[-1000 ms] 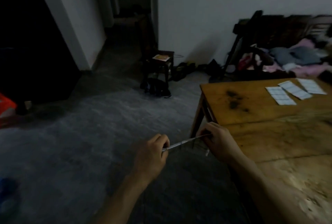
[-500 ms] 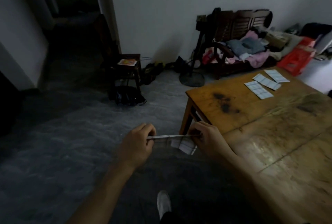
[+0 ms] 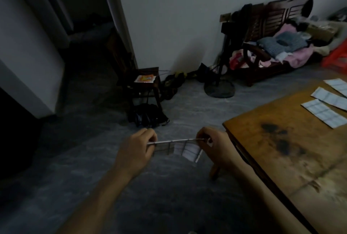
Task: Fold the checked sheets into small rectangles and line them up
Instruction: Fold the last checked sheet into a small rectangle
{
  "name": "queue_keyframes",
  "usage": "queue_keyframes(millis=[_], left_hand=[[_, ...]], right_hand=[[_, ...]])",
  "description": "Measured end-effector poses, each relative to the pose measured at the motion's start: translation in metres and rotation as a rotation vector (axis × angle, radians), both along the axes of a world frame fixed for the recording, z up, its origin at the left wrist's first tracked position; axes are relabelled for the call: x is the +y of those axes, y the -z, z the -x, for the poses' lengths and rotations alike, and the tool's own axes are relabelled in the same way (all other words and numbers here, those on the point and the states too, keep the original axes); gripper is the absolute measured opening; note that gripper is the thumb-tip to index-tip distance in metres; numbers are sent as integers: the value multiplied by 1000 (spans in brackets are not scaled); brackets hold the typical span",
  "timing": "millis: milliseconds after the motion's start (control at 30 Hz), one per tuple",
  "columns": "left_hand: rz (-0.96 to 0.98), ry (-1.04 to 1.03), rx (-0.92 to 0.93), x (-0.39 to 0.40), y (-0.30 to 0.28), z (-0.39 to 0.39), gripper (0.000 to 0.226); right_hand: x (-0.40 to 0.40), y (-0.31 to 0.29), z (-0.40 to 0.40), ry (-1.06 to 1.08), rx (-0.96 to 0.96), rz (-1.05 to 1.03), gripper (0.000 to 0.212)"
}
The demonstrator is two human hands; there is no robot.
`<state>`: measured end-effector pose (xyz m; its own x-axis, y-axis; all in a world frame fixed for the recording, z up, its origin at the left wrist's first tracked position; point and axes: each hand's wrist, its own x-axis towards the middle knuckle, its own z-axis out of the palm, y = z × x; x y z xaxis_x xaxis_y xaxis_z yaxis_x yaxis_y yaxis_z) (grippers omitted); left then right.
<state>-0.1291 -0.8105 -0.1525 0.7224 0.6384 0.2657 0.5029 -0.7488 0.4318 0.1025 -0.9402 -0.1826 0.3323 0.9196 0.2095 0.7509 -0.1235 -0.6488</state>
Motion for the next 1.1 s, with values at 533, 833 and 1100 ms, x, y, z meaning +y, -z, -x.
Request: queue_keyframes(millis=[533, 833, 1100], left_hand=[[10, 403, 96, 229, 23, -139, 17], [-129, 588, 138, 303, 34, -194, 16], [-129, 721, 89, 345, 53, -284, 5]], right_hand=[[135, -15, -63, 356, -110, 109, 23], [184, -29, -85, 500, -155, 194, 26], [225, -1, -158, 528, -78, 70, 27]])
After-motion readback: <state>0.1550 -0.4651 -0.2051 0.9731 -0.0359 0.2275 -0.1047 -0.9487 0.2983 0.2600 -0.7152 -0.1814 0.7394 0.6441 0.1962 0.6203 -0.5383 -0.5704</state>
